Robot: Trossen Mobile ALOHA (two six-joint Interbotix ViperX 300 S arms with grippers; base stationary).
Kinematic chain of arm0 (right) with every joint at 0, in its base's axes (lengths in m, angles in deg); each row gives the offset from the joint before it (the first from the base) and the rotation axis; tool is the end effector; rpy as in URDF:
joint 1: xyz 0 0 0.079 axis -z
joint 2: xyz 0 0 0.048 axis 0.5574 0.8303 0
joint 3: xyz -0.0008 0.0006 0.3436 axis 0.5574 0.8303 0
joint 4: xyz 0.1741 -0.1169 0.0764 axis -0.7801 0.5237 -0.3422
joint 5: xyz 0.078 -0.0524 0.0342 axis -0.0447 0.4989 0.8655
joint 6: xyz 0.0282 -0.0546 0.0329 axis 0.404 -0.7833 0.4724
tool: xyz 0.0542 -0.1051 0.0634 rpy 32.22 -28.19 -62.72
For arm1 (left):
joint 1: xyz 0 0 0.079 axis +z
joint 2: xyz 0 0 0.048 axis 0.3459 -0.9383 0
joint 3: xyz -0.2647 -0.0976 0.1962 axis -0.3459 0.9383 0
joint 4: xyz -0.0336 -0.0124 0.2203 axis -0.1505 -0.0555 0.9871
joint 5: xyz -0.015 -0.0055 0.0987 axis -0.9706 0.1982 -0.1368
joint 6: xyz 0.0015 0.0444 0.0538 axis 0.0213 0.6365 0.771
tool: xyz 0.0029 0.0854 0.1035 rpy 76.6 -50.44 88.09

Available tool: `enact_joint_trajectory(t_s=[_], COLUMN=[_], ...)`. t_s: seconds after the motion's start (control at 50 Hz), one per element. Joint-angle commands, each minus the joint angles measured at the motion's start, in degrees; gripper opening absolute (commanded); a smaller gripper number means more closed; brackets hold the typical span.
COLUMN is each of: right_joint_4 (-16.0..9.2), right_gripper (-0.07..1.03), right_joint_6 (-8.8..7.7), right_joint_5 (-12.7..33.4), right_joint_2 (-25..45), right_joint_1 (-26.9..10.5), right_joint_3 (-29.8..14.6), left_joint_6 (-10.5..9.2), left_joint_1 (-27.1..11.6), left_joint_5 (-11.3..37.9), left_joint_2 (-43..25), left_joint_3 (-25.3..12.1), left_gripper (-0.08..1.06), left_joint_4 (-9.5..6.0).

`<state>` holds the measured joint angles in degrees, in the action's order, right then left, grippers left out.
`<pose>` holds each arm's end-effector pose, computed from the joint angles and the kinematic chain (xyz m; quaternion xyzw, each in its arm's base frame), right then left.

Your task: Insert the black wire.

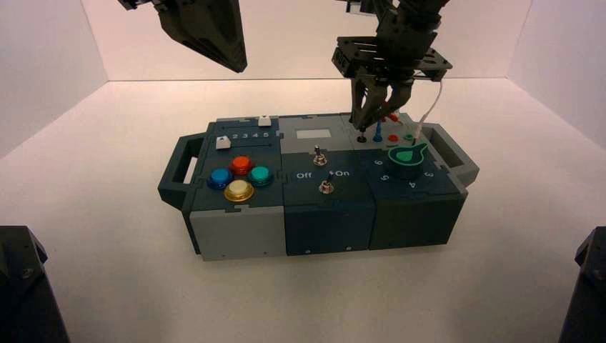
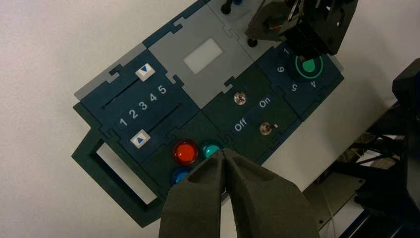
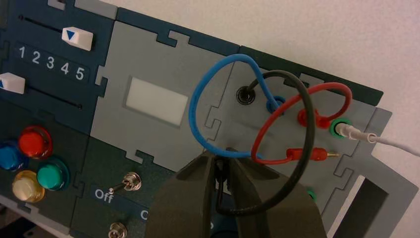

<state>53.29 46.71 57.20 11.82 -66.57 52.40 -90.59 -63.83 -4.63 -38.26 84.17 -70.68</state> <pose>0.2896 0.2145 0.0444 -0.0549 0.6060 0.2097 0.7654 0.1935 -0.2216 0.1504 0.0831 0.5210 -0.3224 0.7859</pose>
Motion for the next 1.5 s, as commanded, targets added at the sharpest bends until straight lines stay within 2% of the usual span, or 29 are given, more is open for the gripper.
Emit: enact_joint_trajectory(t_s=[0.02,0.66,0.94,1.5], right_joint_4=[0.09,0.88,0.79,0.88], right_gripper=[-0.02,-0.02,-0.02,-0.02], right_joint_6=[-0.18,-0.18,0.09,0.00], right_joint_5=[0.44,2.46,2.81,4.13], right_joint_2=[0.70,0.18,0.35,3.69], right_joint_1=[-1.49,-1.93,-4.75,-4.75], right_joint_3=[-0.53,0.26,-0.09,0.18], left_joint_6=[0.18,0.26,0.26,0.26], left_joint_1=[-0.09,-0.09,-0.09,-0.09], left_joint_5=[-0.26,-0.26,-0.44,-0.26], left_joint_2=[0.18,-0.18,-0.18,-0.18], left_joint_3=[-1.67,-1.76,-1.76,-1.67], left_gripper=[-0.03,-0.03,-0.03,-0.03], left_joint_4=[0.09,0.09,0.09,0.09])
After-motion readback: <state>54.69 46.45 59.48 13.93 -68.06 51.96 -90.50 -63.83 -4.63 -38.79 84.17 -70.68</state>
